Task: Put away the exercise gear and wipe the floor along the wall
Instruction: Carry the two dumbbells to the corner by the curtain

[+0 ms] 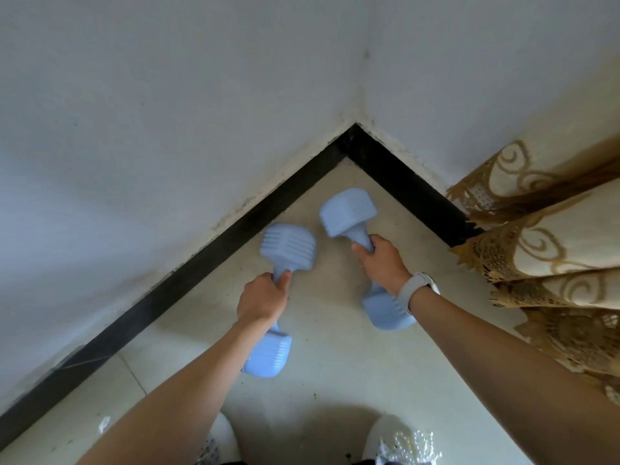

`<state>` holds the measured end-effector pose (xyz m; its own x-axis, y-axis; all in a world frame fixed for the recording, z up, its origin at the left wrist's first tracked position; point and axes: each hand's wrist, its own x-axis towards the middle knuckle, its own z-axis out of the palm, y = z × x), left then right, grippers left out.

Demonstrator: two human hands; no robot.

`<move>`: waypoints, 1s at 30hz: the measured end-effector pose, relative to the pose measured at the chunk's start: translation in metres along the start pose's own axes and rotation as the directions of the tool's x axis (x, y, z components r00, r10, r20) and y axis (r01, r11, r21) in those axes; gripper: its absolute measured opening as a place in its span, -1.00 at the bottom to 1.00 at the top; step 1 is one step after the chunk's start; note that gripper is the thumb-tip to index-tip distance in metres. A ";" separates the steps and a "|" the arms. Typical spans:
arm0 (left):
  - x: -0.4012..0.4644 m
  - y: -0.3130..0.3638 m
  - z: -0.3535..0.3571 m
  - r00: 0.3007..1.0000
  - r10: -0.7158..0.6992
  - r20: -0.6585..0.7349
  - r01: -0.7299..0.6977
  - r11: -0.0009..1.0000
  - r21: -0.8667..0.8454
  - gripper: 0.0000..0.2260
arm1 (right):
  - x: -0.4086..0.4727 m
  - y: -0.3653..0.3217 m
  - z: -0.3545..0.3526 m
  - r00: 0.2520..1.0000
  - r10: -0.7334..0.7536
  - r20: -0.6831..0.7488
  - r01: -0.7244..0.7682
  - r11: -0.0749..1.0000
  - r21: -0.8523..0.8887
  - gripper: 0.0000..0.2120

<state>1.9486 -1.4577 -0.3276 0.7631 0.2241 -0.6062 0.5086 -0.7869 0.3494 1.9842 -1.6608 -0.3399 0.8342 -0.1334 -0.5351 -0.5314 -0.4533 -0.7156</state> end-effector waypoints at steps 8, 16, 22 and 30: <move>0.002 0.048 -0.054 0.915 0.351 -0.201 -0.340 0.936 0.090 -0.61 | 0.000 -0.015 -0.002 0.987 -0.158 -0.036 0.159 0.986 0.046 -0.89; 0.032 0.083 -0.062 0.608 0.781 -0.145 -0.776 0.623 0.099 -0.29 | -0.001 -0.034 -0.006 0.940 -0.341 -0.025 0.340 0.921 0.190 -0.91; 0.035 0.085 -0.060 0.528 0.835 -0.155 -0.821 0.549 0.157 -0.30 | -0.002 -0.032 -0.009 0.944 -0.331 0.014 0.318 0.917 0.239 -0.81; 0.030 0.100 -0.064 0.359 0.922 -0.148 -0.869 0.388 0.307 -0.41 | -0.002 -0.050 -0.055 0.948 -0.039 0.315 -0.171 0.774 0.610 -0.74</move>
<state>2.0482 -1.4926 -0.2653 0.8017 -0.5594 0.2107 -0.5884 -0.6764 0.4430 2.0171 -1.6865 -0.2784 0.7653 0.1689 -0.6211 -0.6436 0.2094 -0.7361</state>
